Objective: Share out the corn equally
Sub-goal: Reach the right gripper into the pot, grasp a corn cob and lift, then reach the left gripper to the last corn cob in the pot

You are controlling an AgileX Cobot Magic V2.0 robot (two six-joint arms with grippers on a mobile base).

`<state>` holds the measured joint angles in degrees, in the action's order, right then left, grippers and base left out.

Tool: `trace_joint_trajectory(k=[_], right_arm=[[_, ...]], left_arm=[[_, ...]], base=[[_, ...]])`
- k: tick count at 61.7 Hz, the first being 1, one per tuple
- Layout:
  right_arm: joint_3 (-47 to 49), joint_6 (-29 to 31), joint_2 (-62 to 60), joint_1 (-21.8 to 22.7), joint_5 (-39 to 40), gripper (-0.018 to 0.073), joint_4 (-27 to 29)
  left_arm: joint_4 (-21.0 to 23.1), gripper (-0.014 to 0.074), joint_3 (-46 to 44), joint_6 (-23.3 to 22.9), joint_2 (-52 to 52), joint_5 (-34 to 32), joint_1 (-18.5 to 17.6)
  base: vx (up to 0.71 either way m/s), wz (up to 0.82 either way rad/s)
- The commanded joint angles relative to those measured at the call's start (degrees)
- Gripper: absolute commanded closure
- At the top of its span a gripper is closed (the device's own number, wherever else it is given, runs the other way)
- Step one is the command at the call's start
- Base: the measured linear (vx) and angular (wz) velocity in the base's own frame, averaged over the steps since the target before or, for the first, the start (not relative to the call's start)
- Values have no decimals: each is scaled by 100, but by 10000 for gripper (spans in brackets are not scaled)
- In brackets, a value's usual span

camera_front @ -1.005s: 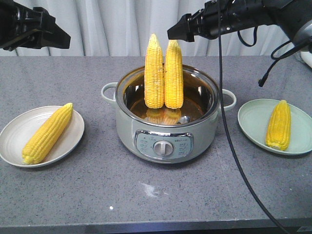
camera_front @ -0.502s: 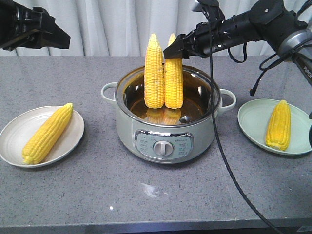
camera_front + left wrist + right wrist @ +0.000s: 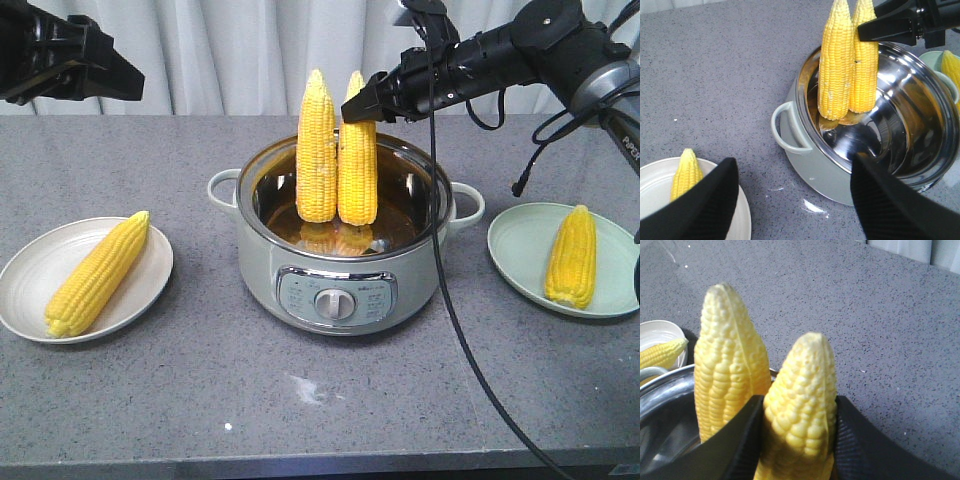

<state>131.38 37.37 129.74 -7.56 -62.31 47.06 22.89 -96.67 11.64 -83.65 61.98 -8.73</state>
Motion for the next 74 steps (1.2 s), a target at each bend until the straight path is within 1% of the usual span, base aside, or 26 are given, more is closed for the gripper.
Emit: trace_joint_trajectory(k=[1, 10, 37, 45, 50, 55, 61, 64, 67, 74], right_arm=[[177, 208, -509, 22, 337, 568, 254], [177, 208, -649, 27, 654, 566, 237], [177, 246, -1146, 83, 1149, 564, 124], [177, 212, -1528, 204, 1092, 564, 94], [177, 180, -1821, 313, 946, 564, 67], [177, 169, -2136, 388, 762, 564, -98], [177, 100, -2518, 473, 460, 564, -192], [177, -3, -2711, 531, 314, 564, -222], [177, -76, -2881, 593, 189, 564, -269], [177, -221, -3261, 657, -61, 564, -520]], left_arm=[[155, 126, -148, 0, 182, -264, -14], [155, 126, -148, 0, 182, -253, -14], [155, 126, -148, 0, 182, -102, -14], [167, 126, -148, 0, 182, -238, -14], [272, 126, -148, 0, 182, -438, -14], [512, 126, -148, 0, 182, -732, -14], [972, 126, -148, 10, 169, -1209, -14], [1287, 126, -148, 78, 128, -1425, -14], [1638, 126, -148, 304, 68, -1612, -14], [2802, 126, -148, 1043, -125, -1887, -14]], base=[[0, 0], [0, 0], [0, 0], [0, 0], [0, 0], [0, 0], [0, 0], [0, 0], [0, 0], [0, 0]])
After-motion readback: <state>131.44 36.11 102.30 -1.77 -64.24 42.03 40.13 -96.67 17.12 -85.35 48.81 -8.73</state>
